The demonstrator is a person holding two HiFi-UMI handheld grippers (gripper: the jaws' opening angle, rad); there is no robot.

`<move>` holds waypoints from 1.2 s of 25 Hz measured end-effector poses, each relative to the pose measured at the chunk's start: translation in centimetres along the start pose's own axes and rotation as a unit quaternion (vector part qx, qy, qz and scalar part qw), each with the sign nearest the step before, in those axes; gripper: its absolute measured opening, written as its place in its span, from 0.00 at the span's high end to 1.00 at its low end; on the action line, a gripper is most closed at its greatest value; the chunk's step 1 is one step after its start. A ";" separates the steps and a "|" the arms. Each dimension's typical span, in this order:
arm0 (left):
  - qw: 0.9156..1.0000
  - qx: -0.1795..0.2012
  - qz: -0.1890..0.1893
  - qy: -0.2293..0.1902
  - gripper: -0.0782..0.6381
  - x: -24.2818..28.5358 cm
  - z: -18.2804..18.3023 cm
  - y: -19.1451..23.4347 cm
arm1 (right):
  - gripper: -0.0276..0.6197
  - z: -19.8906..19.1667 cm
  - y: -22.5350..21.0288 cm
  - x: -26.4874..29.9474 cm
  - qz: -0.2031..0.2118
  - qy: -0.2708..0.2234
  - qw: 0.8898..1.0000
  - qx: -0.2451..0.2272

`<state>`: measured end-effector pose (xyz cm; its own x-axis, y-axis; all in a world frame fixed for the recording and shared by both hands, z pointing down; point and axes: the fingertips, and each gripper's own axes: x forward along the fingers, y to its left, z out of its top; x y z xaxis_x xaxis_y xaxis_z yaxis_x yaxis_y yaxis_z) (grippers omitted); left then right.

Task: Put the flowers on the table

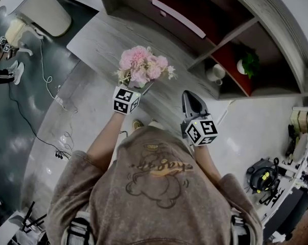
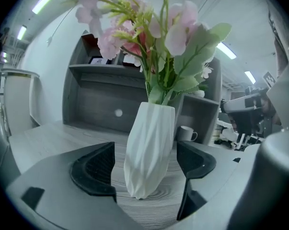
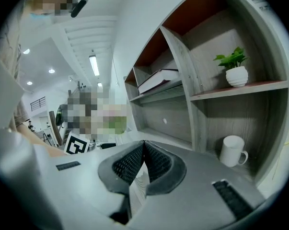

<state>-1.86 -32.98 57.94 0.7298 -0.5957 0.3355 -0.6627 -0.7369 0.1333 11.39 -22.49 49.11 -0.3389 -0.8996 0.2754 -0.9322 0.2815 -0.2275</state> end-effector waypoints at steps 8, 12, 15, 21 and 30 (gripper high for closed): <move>1.000 -0.017 0.008 0.001 0.34 -3.6 0.6 -0.3 | 0.98 0.2 2.1 1.2 0.039 -0.001 0.999 -0.010; 1.000 -0.022 0.020 -0.005 0.34 -6.1 1.1 -0.3 | 0.98 0.0 3.2 1.6 0.059 0.002 0.998 -0.016; 0.999 -0.035 0.033 -0.013 0.34 -8.0 1.4 -0.2 | 0.98 -0.2 4.1 2.1 0.074 0.004 0.997 -0.019; 0.995 -0.056 0.070 -0.036 0.34 -12.4 2.5 0.0 | 0.98 -0.6 5.7 2.7 0.101 0.011 0.994 -0.030; 0.984 -0.081 0.125 -0.094 0.34 -18.1 5.6 0.7 | 0.98 0.2 7.3 3.3 0.121 0.008 0.992 -0.037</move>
<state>-14.59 -24.56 46.76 0.5485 -0.8118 0.2002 -0.8325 -0.5082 0.2205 3.52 -23.50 48.13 -0.5555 -0.7975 0.2354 -0.8297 0.5130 -0.2202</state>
